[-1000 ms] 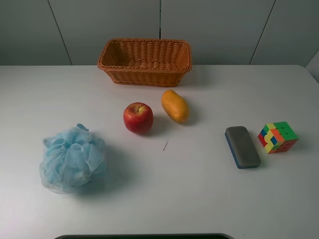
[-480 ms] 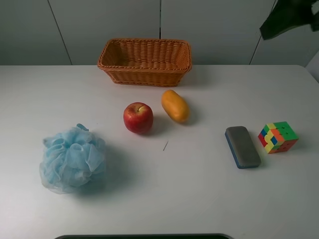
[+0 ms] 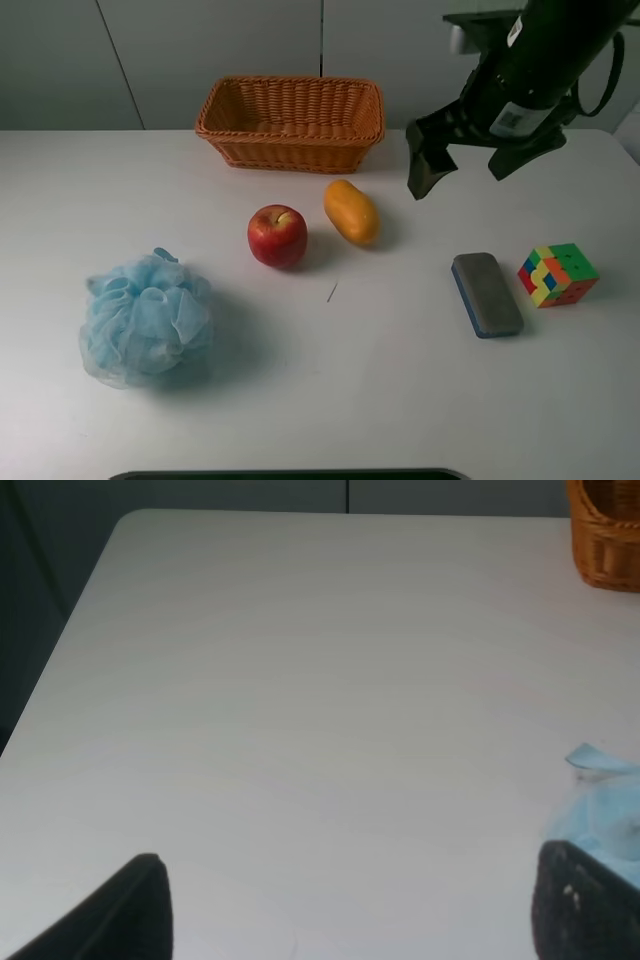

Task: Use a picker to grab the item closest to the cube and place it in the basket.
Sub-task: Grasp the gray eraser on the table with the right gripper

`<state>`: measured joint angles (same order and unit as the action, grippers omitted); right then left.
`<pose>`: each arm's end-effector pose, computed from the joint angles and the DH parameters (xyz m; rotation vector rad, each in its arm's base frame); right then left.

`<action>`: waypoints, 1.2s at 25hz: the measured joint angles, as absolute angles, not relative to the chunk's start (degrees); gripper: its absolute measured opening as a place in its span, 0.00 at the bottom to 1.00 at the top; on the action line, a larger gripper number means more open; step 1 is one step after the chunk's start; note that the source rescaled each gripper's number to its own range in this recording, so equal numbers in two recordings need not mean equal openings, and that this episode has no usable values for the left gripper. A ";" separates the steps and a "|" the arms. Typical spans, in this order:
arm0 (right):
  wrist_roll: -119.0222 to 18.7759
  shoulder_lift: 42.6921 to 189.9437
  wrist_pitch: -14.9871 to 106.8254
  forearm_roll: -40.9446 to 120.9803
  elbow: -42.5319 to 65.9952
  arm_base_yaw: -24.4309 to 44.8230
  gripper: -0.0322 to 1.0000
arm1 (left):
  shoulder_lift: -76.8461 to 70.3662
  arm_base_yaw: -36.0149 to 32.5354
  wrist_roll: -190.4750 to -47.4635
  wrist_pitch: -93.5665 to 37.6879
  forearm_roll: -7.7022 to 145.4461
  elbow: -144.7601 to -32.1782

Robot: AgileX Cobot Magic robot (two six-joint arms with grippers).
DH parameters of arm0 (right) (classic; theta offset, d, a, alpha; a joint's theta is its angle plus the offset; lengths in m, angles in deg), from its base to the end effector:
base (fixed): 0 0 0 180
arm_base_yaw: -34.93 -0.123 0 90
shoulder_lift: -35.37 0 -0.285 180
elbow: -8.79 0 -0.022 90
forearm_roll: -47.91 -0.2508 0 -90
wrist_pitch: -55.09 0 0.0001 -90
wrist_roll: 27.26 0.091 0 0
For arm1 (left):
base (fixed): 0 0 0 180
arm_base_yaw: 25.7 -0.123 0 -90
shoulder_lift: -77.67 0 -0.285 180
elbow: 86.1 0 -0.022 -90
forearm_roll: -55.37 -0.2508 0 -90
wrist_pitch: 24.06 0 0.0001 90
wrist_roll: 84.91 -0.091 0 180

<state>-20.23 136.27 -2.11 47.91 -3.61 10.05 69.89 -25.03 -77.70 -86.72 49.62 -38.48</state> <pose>0.2793 0.1295 0.2341 -0.4625 2.9453 0.0681 -0.0083 0.0082 0.2795 -0.1249 2.0528 0.0351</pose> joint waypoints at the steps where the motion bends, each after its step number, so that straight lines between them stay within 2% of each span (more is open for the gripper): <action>1: -19.42 137.56 -0.69 49.13 -4.54 9.90 1.00 | 69.89 -25.03 -77.70 -86.72 49.62 -38.48; 5: -16.17 141.47 5.36 53.07 -7.49 10.38 1.00 | 69.89 -25.03 -77.70 -86.72 49.62 -38.48; 14: -16.00 142.81 11.90 54.89 -14.79 16.69 1.00 | 69.89 -25.03 -77.70 -86.72 49.62 -38.48; 21: -17.04 143.46 19.05 54.38 -19.77 16.95 1.00 | 69.89 -25.03 -77.70 -86.72 49.62 -38.48; 30: -17.14 148.91 20.31 54.26 -20.58 16.95 1.00 | 69.89 -25.03 -77.70 -86.72 49.62 -38.48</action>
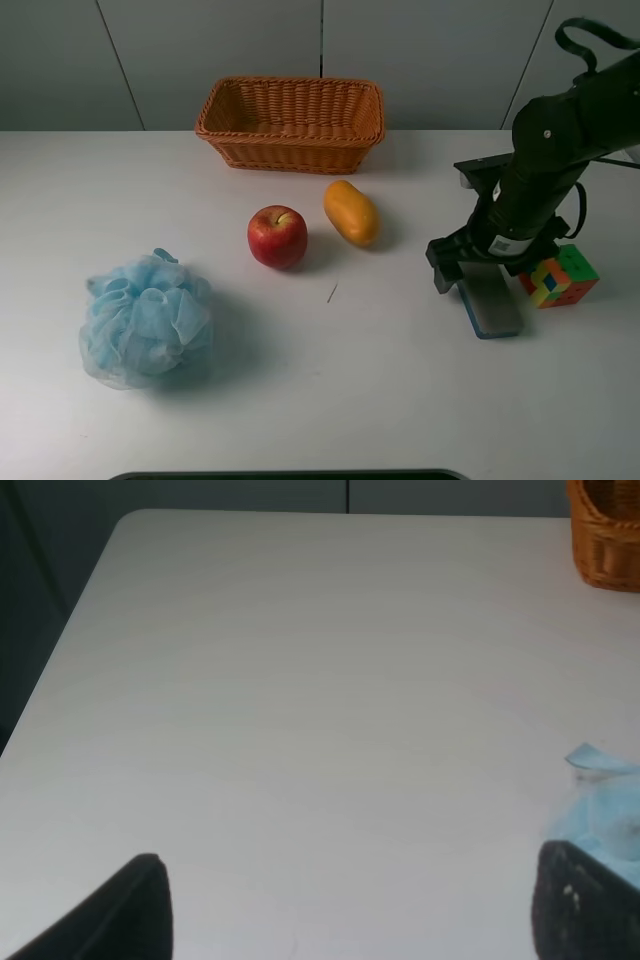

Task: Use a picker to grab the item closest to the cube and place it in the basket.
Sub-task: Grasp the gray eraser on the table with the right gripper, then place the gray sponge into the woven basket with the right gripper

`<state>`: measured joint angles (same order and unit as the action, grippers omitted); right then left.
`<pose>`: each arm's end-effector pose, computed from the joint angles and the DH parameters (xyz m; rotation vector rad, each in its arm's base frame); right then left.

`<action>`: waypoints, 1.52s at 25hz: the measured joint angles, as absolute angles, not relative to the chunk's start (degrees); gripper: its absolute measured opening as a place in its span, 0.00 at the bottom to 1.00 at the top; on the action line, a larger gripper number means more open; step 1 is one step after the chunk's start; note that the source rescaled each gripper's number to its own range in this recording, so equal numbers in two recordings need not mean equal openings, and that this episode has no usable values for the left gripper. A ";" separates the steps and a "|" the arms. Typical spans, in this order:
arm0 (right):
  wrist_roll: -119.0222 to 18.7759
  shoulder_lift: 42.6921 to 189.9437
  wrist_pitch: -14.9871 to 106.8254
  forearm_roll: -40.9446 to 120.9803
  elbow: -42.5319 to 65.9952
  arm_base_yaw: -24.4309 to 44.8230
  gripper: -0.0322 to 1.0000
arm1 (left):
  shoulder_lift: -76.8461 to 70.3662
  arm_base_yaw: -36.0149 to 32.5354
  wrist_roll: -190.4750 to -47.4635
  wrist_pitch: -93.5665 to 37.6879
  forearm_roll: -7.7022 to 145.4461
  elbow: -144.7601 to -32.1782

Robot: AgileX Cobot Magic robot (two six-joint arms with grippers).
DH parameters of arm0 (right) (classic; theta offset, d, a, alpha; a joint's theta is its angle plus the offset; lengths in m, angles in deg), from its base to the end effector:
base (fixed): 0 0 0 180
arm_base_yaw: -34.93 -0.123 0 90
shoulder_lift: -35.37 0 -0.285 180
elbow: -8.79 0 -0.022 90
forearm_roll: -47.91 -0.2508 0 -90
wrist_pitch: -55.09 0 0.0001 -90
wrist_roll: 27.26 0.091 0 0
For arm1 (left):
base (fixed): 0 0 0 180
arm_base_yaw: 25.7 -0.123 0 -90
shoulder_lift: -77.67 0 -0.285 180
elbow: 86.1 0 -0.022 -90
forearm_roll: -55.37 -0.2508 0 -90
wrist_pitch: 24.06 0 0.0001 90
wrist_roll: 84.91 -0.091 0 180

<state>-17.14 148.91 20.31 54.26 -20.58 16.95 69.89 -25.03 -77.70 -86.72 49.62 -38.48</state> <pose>0.2742 0.0830 0.1068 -0.3494 3.0658 -0.0823 -0.0083 0.0082 0.2795 -0.1249 2.0528 0.0351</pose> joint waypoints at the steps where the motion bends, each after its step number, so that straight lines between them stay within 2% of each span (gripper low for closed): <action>1: -17.14 149.71 20.66 54.26 -20.58 16.95 1.00 | 69.89 -25.03 -77.70 -86.72 49.62 -38.48; 7: -17.22 151.64 21.64 54.26 -20.58 16.95 1.00 | 69.89 -25.03 -77.70 -86.72 49.62 -38.48; 8: -17.22 151.64 21.76 54.26 -20.58 16.95 0.95 | 69.89 -25.03 -77.70 -86.72 49.62 -38.48; 9: -17.22 151.64 21.76 54.26 -20.58 16.95 0.86 | 69.89 -25.03 -77.70 -86.72 49.62 -38.48; 10: -17.22 151.64 21.83 54.26 -20.58 16.95 0.68 | 69.89 -25.03 -77.70 -86.72 49.62 -38.48; 12: -17.22 151.64 21.83 54.26 -20.58 16.95 0.11 | 69.89 -25.03 -77.70 -86.72 49.62 -38.48; 13: -17.22 151.64 21.83 54.26 -20.58 16.95 0.03 | 69.89 -25.03 -77.70 -86.72 49.62 -38.48; 29: -17.22 148.24 21.21 53.87 -19.74 16.96 0.04 | 69.89 -25.03 -77.70 -86.72 49.62 -38.48; 33: -19.57 142.34 20.46 50.08 -13.61 17.06 0.04 | 69.89 -25.03 -77.70 -86.72 49.62 -38.48; 38: -25.26 139.76 24.57 44.15 0.10 16.23 0.04 | 69.89 -25.03 -77.70 -86.72 49.62 -38.48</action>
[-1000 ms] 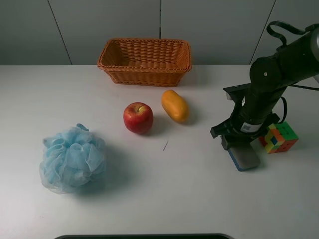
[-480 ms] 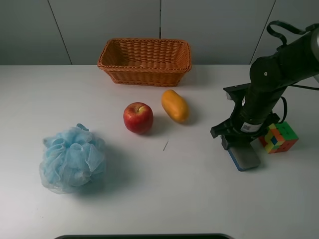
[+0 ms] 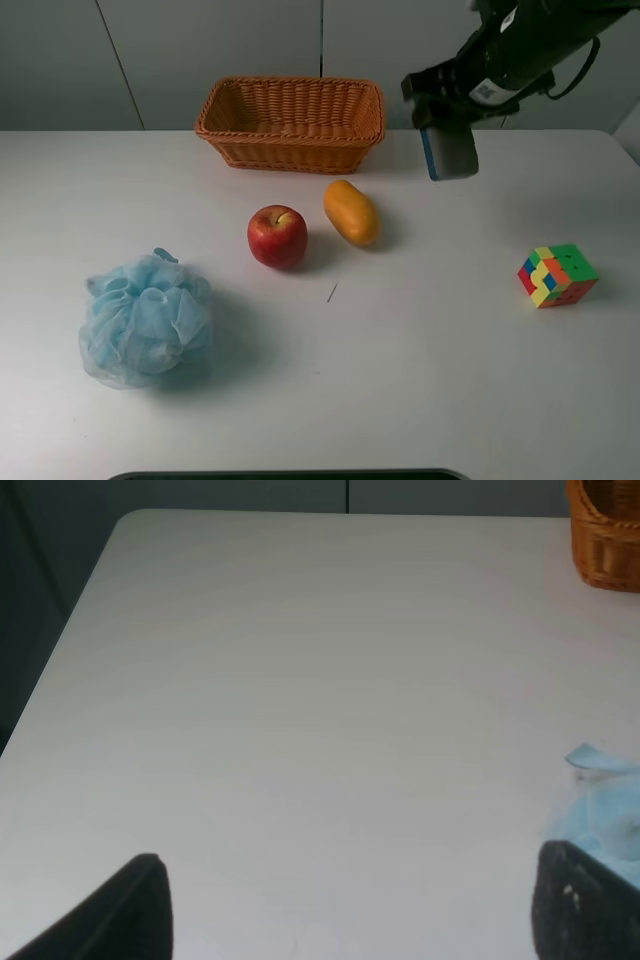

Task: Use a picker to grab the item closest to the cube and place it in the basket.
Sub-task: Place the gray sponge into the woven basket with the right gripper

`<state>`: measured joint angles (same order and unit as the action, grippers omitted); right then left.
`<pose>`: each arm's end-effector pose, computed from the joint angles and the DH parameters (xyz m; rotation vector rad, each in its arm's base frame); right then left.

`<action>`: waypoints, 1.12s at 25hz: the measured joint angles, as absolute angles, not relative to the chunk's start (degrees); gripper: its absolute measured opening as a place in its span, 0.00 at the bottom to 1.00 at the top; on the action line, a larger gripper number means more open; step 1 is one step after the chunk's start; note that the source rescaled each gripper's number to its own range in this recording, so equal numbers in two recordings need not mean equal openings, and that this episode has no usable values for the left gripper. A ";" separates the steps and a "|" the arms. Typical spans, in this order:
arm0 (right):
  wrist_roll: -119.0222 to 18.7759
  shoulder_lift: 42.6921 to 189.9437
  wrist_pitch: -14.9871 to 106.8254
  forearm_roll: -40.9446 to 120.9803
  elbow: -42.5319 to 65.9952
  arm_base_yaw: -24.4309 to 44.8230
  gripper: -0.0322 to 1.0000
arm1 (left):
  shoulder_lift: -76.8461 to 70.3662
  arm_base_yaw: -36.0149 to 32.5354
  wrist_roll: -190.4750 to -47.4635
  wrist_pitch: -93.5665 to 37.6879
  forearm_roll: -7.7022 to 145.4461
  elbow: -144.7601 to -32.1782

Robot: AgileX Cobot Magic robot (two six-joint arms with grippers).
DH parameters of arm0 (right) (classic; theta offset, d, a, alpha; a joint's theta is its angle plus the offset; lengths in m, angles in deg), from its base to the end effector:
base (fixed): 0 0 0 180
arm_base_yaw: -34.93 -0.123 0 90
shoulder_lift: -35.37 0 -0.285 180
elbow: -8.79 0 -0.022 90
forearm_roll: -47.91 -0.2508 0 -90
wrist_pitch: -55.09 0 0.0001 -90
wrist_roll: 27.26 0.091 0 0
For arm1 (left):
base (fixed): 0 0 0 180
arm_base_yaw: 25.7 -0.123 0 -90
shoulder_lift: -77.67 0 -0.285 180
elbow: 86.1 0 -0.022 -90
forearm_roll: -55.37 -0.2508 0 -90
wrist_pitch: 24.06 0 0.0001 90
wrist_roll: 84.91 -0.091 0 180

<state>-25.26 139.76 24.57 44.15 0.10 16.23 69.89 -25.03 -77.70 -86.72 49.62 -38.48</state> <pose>0.3439 0.1196 0.2478 -0.3087 2.4986 0.2130 -0.0083 0.0082 0.2795 -0.1249 2.0528 0.0351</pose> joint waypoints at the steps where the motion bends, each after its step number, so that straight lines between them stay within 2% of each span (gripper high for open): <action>1: -26.74 140.04 25.65 42.83 3.24 15.47 0.04 | 69.89 -25.03 -77.70 -86.72 49.62 -38.48; 6: -31.64 147.70 27.42 40.68 20.12 10.54 0.04 | 69.89 -25.03 -77.70 -86.72 49.62 -38.48; 15: -32.42 174.36 27.78 39.80 50.92 6.76 0.04 | 69.89 -25.03 -77.70 -86.72 49.62 -38.48; 19: -32.42 183.07 26.69 39.11 58.24 6.72 0.04 | 69.89 -25.03 -77.70 -86.72 49.62 -38.48; 26: -32.90 186.82 25.81 38.41 59.82 6.63 0.05 | 69.89 -25.03 -77.70 -86.72 49.62 -38.48; 27: -33.06 186.82 25.81 38.41 59.83 6.63 0.26 | 69.89 -25.03 -77.70 -86.72 49.62 -38.48; 28: -33.18 186.70 25.95 38.52 59.93 6.63 0.59 | 69.89 -25.03 -77.70 -86.72 49.62 -38.48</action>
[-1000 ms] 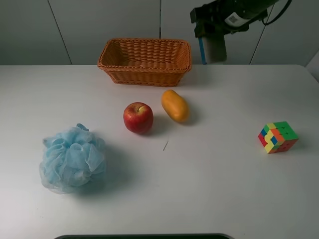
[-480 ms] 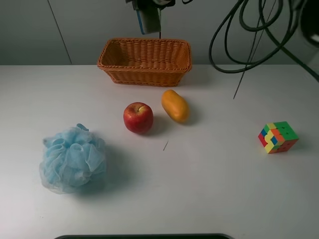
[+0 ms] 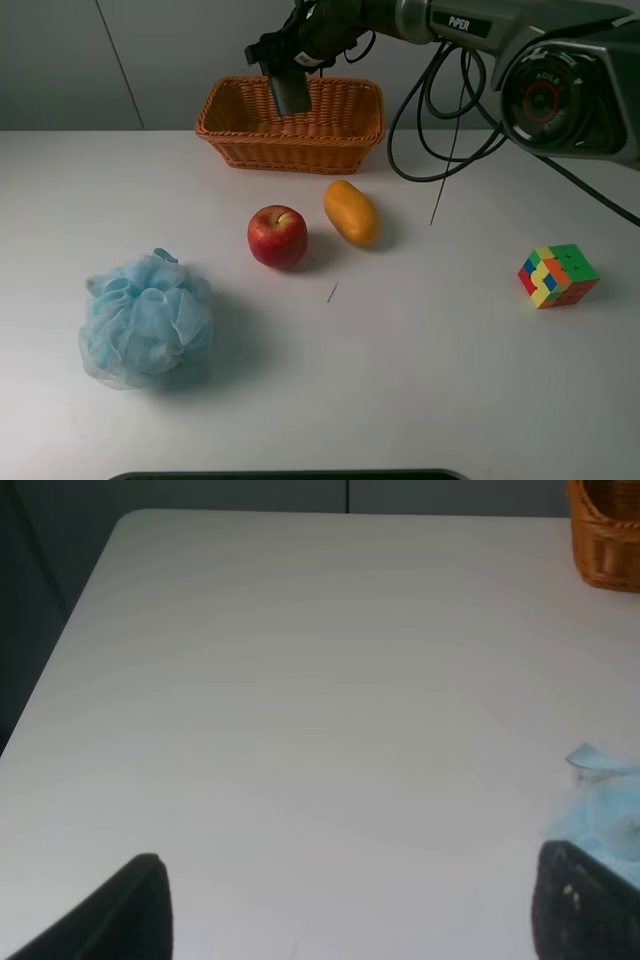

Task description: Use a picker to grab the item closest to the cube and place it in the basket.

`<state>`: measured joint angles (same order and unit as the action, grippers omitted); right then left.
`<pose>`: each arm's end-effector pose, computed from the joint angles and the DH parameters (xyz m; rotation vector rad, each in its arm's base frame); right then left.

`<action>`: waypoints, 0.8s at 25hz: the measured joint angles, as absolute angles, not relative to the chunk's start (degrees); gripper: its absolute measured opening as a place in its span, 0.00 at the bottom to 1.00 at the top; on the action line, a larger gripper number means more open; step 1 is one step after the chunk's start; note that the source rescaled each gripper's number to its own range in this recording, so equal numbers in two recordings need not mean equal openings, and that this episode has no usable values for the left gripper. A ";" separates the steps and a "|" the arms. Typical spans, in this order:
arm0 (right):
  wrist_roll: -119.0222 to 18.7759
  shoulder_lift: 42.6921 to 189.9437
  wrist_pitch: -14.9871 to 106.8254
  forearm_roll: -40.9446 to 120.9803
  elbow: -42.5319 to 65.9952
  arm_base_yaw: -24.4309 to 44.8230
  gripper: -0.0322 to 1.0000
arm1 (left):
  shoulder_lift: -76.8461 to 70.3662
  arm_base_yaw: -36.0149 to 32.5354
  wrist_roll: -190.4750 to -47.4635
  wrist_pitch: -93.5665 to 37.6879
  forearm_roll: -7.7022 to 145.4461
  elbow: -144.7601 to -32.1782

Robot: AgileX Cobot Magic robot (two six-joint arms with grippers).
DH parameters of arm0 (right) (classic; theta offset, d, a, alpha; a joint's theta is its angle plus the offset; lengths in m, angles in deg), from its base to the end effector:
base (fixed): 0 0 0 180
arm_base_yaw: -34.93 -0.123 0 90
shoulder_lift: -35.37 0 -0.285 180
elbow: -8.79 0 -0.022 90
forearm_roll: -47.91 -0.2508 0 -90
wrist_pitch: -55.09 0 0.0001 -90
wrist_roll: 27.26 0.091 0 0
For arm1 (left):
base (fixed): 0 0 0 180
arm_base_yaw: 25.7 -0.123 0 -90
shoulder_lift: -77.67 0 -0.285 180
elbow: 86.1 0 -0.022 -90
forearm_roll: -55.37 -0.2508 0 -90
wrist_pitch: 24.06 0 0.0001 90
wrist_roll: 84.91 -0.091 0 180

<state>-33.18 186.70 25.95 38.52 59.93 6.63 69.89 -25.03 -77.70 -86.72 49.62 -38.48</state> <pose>0.4995 0.2772 0.1798 -0.5540 2.2077 0.3737 -0.0083 0.0082 0.2795 -0.1249 2.0528 0.0351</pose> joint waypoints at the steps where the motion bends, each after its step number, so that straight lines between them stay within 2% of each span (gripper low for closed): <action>1: -33.33 186.70 25.95 38.77 59.94 6.63 0.82 | 69.89 -25.03 -77.70 -86.72 49.62 -38.48; 2: -33.32 186.70 25.95 38.98 60.04 6.63 0.92 | 69.89 -25.03 -77.70 -86.72 49.62 -38.48; 5: -33.50 186.70 25.80 39.39 60.04 6.63 0.99 | 69.89 -25.03 -77.70 -86.72 49.62 -38.48; 12: -34.15 184.61 20.51 41.53 60.15 6.63 0.99 | 69.89 -25.03 -77.70 -86.72 49.62 -38.48; 20: -40.61 170.55 -1.24 48.76 60.15 7.43 1.00 | 69.89 -25.03 -77.70 -86.72 49.62 -38.48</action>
<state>-40.61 170.55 -1.24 48.76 60.15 7.43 69.89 -25.03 -77.70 -86.72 49.62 -38.48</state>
